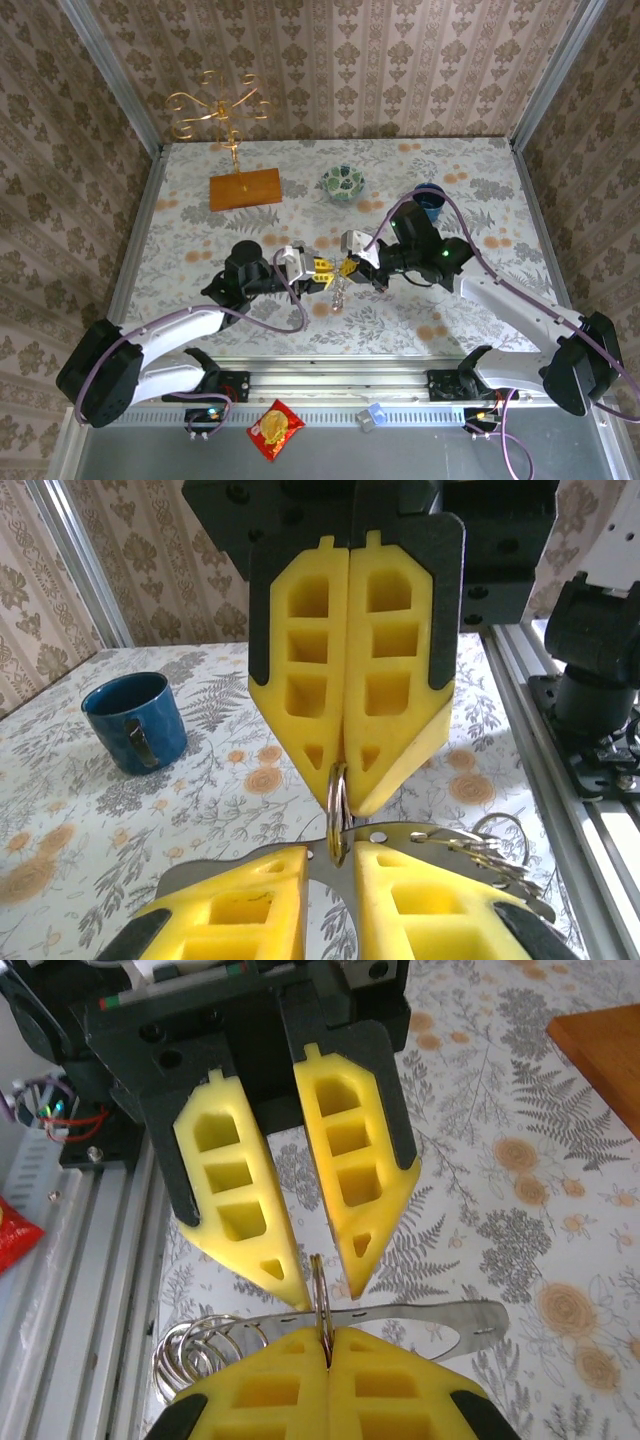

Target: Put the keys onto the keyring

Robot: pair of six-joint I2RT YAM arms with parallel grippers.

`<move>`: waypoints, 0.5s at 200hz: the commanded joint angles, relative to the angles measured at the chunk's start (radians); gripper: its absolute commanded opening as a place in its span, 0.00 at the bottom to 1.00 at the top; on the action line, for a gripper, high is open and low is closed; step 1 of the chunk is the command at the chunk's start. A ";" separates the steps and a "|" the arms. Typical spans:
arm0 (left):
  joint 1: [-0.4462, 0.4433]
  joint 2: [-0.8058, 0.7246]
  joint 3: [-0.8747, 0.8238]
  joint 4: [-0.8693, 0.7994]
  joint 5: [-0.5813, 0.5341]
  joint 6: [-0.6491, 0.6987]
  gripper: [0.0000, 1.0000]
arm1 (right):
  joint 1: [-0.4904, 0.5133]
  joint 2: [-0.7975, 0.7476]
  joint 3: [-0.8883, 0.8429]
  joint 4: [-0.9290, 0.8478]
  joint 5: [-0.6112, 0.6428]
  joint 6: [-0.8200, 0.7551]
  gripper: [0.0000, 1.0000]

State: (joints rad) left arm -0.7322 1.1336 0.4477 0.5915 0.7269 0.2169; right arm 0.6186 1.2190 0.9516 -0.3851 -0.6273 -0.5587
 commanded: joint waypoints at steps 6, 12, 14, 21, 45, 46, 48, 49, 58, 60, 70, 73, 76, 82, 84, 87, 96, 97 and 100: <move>-0.002 -0.035 0.067 -0.154 -0.015 0.099 0.19 | 0.031 0.033 0.087 -0.183 0.096 -0.116 0.00; -0.002 -0.035 0.075 -0.167 -0.012 0.106 0.19 | 0.039 0.042 0.101 -0.206 0.112 -0.132 0.00; -0.002 -0.035 0.077 -0.170 -0.011 0.106 0.19 | 0.041 0.045 0.106 -0.213 0.120 -0.137 0.00; -0.003 -0.033 0.084 -0.174 -0.007 0.110 0.19 | 0.048 0.054 0.120 -0.233 0.140 -0.148 0.00; -0.002 -0.019 0.102 -0.187 0.013 0.117 0.19 | 0.065 0.070 0.154 -0.252 0.162 -0.159 0.00; -0.003 -0.018 0.103 -0.189 0.014 0.117 0.19 | 0.065 0.070 0.154 -0.252 0.162 -0.159 0.00; -0.003 -0.016 0.105 -0.191 0.015 0.118 0.19 | 0.067 0.071 0.156 -0.252 0.162 -0.160 0.00; -0.003 -0.016 0.107 -0.193 0.015 0.119 0.19 | 0.068 0.070 0.157 -0.252 0.162 -0.161 0.00; -0.003 -0.007 0.111 -0.198 0.018 0.122 0.19 | 0.075 0.071 0.163 -0.246 0.161 -0.161 0.00; -0.003 -0.006 0.112 -0.199 0.019 0.123 0.19 | 0.078 0.071 0.165 -0.246 0.159 -0.160 0.00; -0.004 0.001 0.118 -0.201 0.019 0.124 0.18 | 0.085 0.071 0.173 -0.240 0.155 -0.155 0.00; -0.004 0.005 0.119 -0.201 0.020 0.125 0.18 | 0.086 0.071 0.174 -0.238 0.154 -0.155 0.00; -0.004 0.006 0.120 -0.204 0.021 0.124 0.18 | 0.088 0.069 0.176 -0.234 0.150 -0.152 0.00; -0.005 0.007 0.122 -0.205 0.023 0.125 0.18 | 0.091 0.069 0.177 -0.231 0.148 -0.150 0.00; -0.005 0.008 0.123 -0.206 0.022 0.126 0.18 | 0.091 0.069 0.177 -0.231 0.147 -0.149 0.00; -0.006 0.008 0.123 -0.206 0.023 0.125 0.18 | 0.093 0.068 0.179 -0.229 0.146 -0.148 0.00; -0.005 0.008 0.124 -0.206 0.025 0.125 0.17 | 0.095 0.068 0.179 -0.223 0.142 -0.145 0.00; -0.005 0.009 0.124 -0.205 0.026 0.125 0.17 | 0.095 0.069 0.180 -0.222 0.141 -0.145 0.00; -0.005 0.009 0.125 -0.205 0.027 0.126 0.17 | 0.096 0.068 0.181 -0.221 0.141 -0.144 0.00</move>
State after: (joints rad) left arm -0.7334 1.1332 0.5362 0.4011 0.7341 0.3157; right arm 0.6998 1.2873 1.0916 -0.5964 -0.4740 -0.6865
